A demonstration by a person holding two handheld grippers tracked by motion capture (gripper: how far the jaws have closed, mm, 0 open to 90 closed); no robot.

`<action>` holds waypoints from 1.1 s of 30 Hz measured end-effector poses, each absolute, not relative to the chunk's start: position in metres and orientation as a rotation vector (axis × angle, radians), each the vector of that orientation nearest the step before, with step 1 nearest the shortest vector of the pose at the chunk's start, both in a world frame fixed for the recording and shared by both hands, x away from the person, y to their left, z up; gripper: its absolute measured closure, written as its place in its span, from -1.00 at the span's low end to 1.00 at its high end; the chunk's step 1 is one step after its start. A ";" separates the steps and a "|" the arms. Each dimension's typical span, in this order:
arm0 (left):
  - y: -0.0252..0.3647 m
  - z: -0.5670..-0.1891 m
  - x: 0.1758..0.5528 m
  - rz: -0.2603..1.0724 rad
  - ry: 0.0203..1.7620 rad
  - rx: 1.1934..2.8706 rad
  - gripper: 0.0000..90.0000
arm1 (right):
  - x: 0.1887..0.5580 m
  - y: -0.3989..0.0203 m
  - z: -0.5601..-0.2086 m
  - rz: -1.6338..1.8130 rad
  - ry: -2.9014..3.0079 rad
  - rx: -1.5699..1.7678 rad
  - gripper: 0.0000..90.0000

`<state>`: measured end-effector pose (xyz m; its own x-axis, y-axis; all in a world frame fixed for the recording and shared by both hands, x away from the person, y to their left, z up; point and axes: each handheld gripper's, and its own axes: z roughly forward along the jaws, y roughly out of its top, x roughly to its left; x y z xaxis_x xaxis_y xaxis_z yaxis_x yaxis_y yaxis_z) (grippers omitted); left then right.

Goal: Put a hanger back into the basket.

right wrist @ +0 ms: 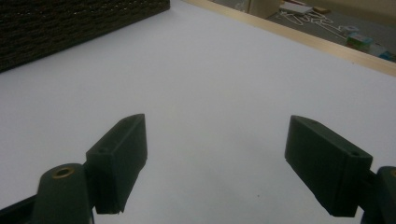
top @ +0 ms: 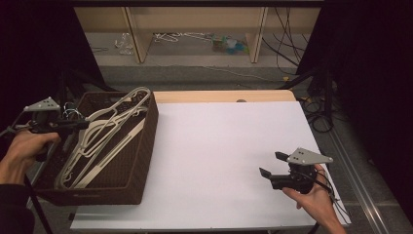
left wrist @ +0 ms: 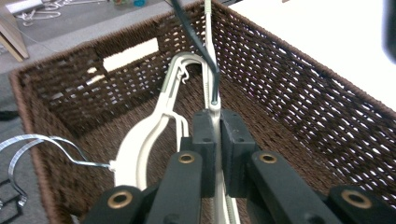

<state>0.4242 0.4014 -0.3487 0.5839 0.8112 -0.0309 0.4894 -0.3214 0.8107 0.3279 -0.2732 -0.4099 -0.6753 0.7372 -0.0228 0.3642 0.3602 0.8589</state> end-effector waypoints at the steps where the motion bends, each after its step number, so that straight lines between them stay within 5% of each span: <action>1: 0.402 -0.347 0.425 0.493 1.021 2.000 0.90 | 0.328 -0.273 -0.410 1.245 2.225 0.958 -0.51; 33: 0.395 -0.325 0.425 0.424 1.003 1.913 0.91 | 0.329 -0.276 -0.411 1.239 2.227 0.966 -0.51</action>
<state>0.4246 0.3945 -0.3247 0.6109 0.7851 -0.1016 0.4738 -0.2598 0.8414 0.3291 -0.2759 -0.4110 -0.6740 0.7384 -0.0215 0.3708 0.3633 0.8547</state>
